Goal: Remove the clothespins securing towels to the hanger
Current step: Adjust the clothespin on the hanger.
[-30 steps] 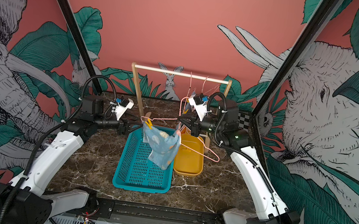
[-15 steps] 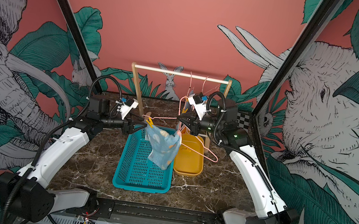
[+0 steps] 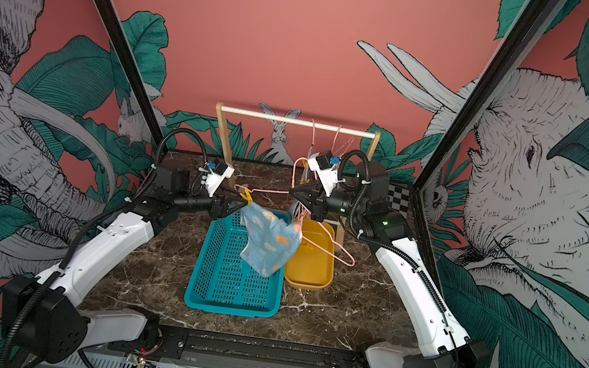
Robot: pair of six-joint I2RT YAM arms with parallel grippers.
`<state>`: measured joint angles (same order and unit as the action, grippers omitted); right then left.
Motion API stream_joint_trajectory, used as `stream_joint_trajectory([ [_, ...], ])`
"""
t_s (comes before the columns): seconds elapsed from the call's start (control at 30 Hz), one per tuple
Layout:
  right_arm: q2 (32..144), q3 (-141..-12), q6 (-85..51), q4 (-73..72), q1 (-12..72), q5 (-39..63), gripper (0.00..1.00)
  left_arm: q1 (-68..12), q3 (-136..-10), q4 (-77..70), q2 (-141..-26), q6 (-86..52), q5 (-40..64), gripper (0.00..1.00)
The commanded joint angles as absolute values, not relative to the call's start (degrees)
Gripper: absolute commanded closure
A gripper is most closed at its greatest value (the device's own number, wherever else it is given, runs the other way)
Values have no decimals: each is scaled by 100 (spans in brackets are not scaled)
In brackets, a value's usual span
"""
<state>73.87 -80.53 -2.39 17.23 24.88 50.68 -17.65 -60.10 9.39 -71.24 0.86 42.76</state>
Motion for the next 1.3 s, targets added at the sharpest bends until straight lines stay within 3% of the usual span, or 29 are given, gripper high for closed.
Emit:
stream_joint_trajectory([
  [0.0, 7374, -8077, -272, 1348, 2545, 5106, 100, -1836, -5932, 473, -7044, -210, 4043, 61],
  [0.33, 7410, -8086, -325, 1284, 2648, 5071, 100, -1949, -5884, 281, -6954, -431, 3757, 64],
  [0.7, 7427, -8093, -363, 1239, 2672, 4952, 100, -1986, -5888, 325, -6892, -518, 4037, 84],
  [1.27, 7506, -8077, -477, 1107, 2751, 4863, 100, -2255, -5902, 299, -6882, -602, 4357, 84],
])
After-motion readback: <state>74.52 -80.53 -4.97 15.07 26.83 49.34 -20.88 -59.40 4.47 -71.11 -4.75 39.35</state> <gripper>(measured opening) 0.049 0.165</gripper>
